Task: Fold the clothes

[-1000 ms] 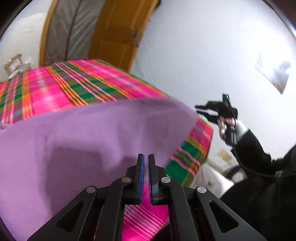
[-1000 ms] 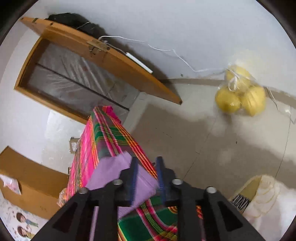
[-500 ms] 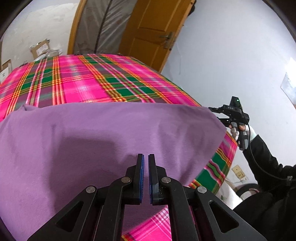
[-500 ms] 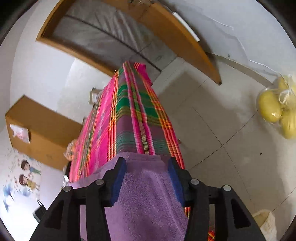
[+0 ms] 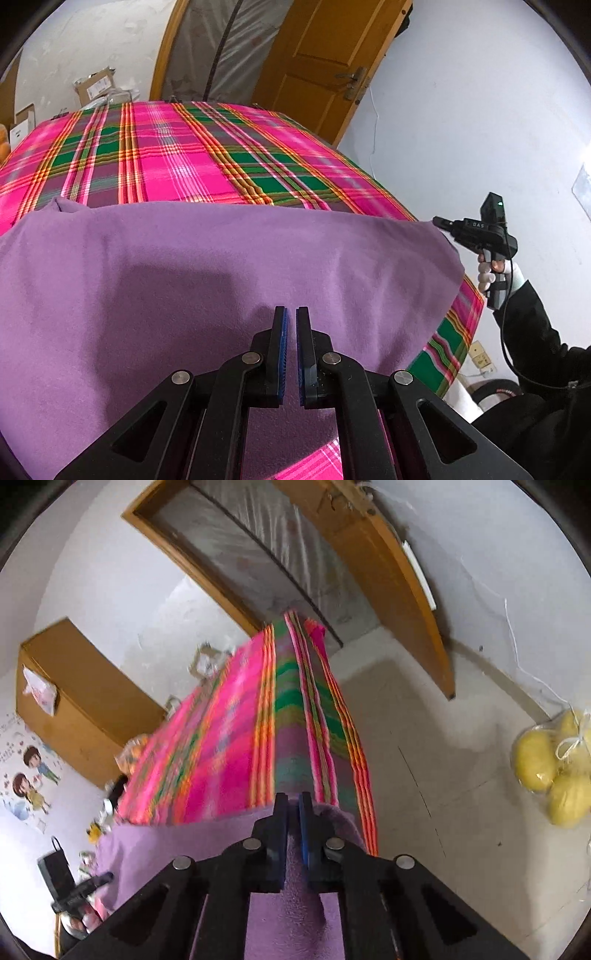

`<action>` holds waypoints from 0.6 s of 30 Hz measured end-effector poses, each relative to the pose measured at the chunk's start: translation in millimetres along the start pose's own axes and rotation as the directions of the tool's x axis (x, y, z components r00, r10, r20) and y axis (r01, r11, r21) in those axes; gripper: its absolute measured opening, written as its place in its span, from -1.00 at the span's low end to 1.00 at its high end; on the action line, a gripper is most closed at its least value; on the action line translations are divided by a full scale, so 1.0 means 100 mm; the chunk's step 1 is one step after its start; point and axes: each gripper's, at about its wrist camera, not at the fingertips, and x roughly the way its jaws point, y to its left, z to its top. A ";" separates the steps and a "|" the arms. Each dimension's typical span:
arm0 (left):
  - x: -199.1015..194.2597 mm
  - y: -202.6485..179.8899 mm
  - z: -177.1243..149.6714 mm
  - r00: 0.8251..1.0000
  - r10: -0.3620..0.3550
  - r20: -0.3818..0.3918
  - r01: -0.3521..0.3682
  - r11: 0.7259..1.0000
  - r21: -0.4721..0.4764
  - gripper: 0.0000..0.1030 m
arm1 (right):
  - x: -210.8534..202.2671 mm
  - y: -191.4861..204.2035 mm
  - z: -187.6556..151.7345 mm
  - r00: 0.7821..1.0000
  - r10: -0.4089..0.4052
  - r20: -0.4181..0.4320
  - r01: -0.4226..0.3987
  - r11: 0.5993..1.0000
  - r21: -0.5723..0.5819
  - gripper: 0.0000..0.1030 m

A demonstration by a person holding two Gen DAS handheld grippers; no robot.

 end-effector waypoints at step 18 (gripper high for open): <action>-0.11 0.03 -0.02 0.999 0.028 0.025 -0.028 1.000 -0.012 -0.91 | 0.19 -0.65 -0.32 0.973 0.219 -0.068 -0.185 0.925 0.333 -0.77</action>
